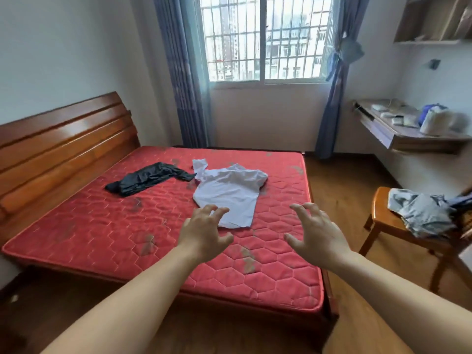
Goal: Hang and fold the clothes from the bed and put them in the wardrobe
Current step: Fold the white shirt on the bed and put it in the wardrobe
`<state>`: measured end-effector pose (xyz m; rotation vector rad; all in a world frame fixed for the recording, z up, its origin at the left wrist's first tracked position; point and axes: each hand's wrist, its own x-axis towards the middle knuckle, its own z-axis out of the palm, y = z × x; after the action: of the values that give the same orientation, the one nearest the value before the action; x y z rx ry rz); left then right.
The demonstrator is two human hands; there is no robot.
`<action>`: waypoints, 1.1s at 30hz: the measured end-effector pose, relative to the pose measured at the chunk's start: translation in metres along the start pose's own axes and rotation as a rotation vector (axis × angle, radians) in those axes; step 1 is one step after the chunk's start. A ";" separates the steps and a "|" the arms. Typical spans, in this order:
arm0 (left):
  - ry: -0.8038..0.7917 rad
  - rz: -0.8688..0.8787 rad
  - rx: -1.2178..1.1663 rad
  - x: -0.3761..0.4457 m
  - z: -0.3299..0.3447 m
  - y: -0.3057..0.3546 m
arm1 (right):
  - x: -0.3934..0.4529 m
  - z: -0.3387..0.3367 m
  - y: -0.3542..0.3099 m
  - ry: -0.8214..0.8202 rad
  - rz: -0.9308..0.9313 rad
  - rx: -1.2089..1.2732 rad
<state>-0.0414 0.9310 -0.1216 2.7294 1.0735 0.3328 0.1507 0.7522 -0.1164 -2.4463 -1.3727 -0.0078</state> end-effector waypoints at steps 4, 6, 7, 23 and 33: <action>-0.036 -0.036 0.013 0.007 0.014 -0.003 | 0.011 0.019 0.011 -0.059 0.023 0.021; -0.045 -0.049 0.018 0.017 0.021 -0.012 | 0.026 0.028 0.010 -0.082 0.032 0.011; -0.052 -0.054 0.018 0.023 0.024 -0.018 | 0.035 0.034 0.009 -0.095 0.036 0.009; -0.254 -0.170 -0.047 0.196 0.100 -0.167 | 0.229 0.159 -0.033 -0.302 0.163 -0.034; -0.384 -0.192 -0.001 0.337 0.169 -0.208 | 0.379 0.259 0.016 -0.408 0.278 0.072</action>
<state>0.1114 1.2969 -0.2900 2.5143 1.2007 -0.2119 0.3261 1.1332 -0.3024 -2.6494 -1.1356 0.6261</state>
